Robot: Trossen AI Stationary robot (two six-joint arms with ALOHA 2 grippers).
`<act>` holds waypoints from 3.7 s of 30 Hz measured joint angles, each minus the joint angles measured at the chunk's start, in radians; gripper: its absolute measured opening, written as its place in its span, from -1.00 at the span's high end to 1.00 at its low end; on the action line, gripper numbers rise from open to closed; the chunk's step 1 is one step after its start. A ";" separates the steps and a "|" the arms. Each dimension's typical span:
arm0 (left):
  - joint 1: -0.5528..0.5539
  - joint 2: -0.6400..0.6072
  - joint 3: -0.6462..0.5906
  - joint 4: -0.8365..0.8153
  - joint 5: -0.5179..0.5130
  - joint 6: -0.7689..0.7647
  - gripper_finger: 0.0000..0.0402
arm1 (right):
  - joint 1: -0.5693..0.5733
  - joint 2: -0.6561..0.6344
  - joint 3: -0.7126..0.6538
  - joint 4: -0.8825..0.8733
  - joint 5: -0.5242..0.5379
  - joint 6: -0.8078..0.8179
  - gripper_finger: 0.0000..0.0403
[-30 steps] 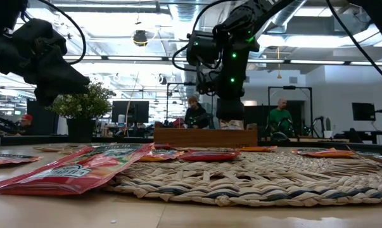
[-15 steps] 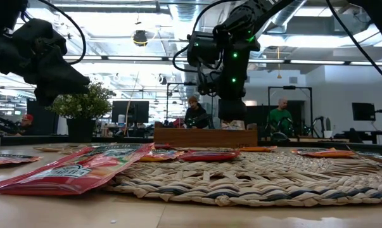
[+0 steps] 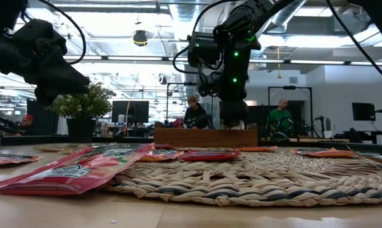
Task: Pick & Place Tea
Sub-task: Put the brown tea bag into the right section of the wooden organizer
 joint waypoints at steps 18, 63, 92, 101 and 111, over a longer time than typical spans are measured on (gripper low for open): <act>0.000 0.000 0.000 0.000 -0.003 0.001 0.41 | 0.000 0.000 0.000 0.000 0.004 -0.002 0.74; 0.000 0.000 0.000 0.000 -0.010 0.000 0.41 | 0.021 0.000 0.001 -0.052 0.009 -0.026 0.69; 0.000 0.000 0.000 0.000 -0.009 -0.001 0.41 | 0.082 0.000 0.082 -0.164 0.188 0.011 -0.16; 0.000 0.000 0.000 -0.001 -0.009 -0.001 0.41 | 0.148 -0.111 0.199 -0.434 0.073 0.153 -0.19; 0.000 0.002 0.000 -0.001 -0.006 0.000 0.41 | 0.200 -0.303 0.198 -0.640 -0.261 0.338 -0.19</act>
